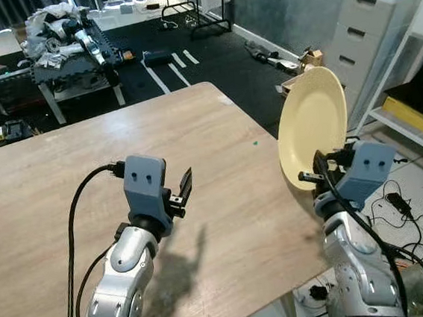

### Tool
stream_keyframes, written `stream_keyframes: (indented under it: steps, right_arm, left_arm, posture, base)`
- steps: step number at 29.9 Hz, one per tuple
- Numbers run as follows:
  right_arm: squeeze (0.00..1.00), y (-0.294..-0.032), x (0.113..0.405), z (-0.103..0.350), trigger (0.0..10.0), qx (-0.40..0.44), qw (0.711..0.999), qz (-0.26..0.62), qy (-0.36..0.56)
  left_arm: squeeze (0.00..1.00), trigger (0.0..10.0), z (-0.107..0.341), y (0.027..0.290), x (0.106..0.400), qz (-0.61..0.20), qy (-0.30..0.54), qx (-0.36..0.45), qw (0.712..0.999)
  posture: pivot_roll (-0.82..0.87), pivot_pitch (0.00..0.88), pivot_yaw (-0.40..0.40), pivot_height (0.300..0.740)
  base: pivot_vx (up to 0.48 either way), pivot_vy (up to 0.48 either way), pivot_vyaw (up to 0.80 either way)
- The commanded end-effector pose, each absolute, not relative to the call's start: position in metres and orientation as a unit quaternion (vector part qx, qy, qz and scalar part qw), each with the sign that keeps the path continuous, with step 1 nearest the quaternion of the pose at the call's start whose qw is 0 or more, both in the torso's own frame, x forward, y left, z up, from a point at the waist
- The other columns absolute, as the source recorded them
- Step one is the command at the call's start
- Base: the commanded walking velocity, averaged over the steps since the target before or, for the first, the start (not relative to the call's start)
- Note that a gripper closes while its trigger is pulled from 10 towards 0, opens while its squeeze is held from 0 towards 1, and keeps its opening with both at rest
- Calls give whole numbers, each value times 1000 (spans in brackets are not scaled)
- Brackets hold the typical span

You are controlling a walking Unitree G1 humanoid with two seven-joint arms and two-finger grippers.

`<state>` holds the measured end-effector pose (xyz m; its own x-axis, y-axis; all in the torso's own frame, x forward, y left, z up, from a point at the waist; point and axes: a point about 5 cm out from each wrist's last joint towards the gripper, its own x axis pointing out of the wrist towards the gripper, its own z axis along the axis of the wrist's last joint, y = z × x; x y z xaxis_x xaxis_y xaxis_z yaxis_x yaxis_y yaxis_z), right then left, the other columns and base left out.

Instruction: Setting the table

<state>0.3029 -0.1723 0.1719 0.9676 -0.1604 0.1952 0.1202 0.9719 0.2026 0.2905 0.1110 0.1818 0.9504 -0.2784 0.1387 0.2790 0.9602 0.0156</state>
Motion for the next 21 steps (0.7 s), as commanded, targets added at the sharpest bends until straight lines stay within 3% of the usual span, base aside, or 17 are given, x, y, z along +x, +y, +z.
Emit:
stream_keyframes:
  steps: [1,21]
  right_arm:
    - [0,-172,303,172,10000,95,987,-73,-109]
    - [0,-172,302,170,10000,93,987,-75,-106]
  left_arm:
    - [0,10000,179,114,291,-137,-66,4,988]
    - [0,10000,179,114,293,-138,-66,3,988]
  posture:
    - [-29,0,92,740]
    - [-34,0,97,740]
  base:
    - [-341,0,0]
    - [-355,0,0]
